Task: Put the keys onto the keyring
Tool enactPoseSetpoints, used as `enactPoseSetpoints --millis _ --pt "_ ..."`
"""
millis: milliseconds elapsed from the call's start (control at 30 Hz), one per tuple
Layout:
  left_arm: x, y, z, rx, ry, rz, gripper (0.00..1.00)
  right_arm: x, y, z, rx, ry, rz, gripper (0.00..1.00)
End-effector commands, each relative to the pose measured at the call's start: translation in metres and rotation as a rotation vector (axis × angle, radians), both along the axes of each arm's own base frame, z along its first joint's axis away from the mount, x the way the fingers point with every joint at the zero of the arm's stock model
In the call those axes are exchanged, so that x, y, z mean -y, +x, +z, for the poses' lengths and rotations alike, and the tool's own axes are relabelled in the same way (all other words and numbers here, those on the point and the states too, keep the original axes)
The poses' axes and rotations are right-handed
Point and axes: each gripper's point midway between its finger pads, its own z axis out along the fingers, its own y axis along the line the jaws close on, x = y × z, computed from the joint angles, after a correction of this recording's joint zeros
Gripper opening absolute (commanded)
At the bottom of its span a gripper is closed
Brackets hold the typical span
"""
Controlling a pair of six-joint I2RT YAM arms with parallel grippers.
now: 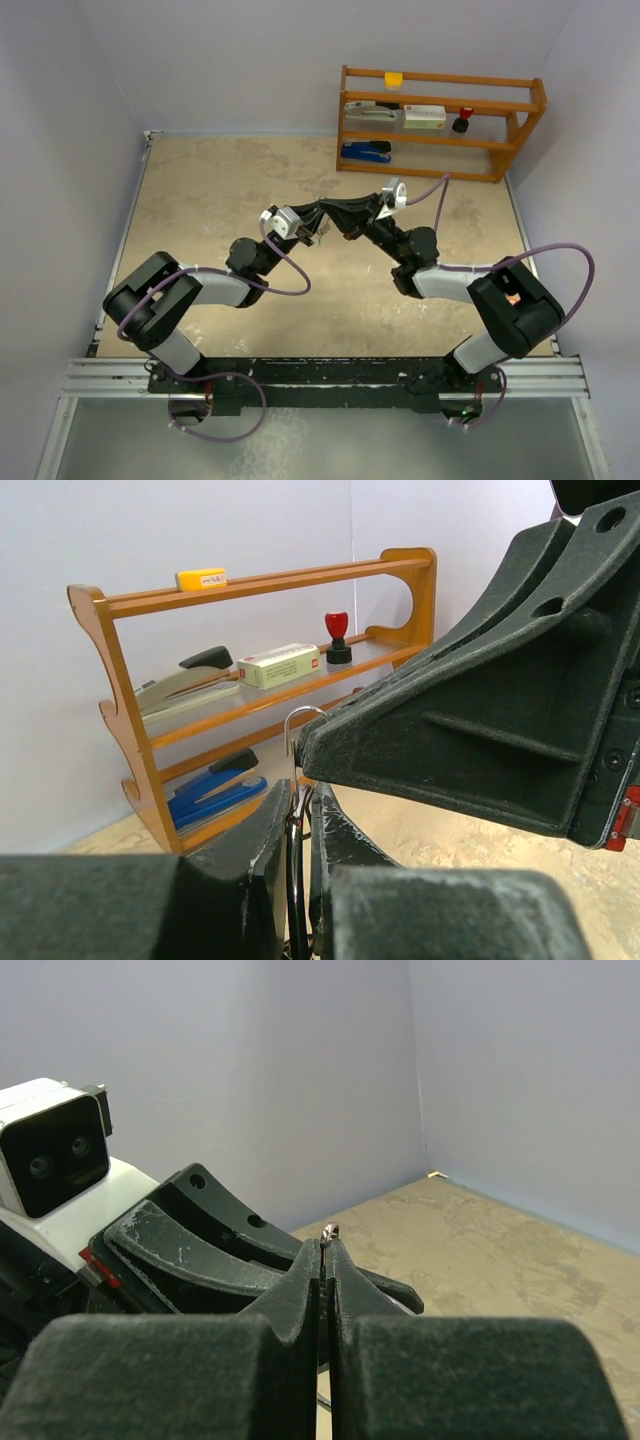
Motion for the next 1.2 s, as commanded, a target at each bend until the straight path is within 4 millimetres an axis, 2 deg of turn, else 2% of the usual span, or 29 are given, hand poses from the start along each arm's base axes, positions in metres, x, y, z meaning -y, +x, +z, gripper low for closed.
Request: enactPoseSetpoints --millis 0,167,300,467,567,667,767,967,1167 --pt "-0.005 0.003 0.036 0.081 -0.076 0.024 0.00 0.021 -0.023 0.056 0.194 0.141 -0.014 0.00" --pt "-0.005 0.007 0.030 0.060 -0.016 0.047 0.00 0.029 -0.025 0.058 0.183 0.156 -0.045 0.02" --pt "-0.006 0.010 0.020 0.052 0.045 0.070 0.00 0.035 -0.030 0.060 0.176 0.166 -0.046 0.22" --pt "-0.009 0.013 0.006 0.050 0.137 0.103 0.00 0.049 -0.029 0.069 0.141 0.179 -0.083 0.25" --pt "-0.012 0.014 0.001 0.061 0.184 0.120 0.00 0.052 -0.019 0.070 0.071 0.128 -0.128 0.26" --pt "-0.013 0.013 -0.002 0.075 0.221 0.128 0.00 0.045 0.000 0.057 -0.060 -0.033 -0.164 0.26" --pt "-0.012 0.011 -0.005 0.094 0.271 0.125 0.00 0.033 0.007 0.051 -0.123 -0.192 -0.141 0.26" --pt "-0.008 0.004 -0.005 0.161 0.348 0.106 0.00 0.025 0.014 0.044 -0.207 -0.311 -0.120 0.31" --pt "-0.005 0.000 -0.003 0.229 0.427 0.101 0.00 0.023 0.017 0.019 -0.292 -0.393 -0.111 0.33"
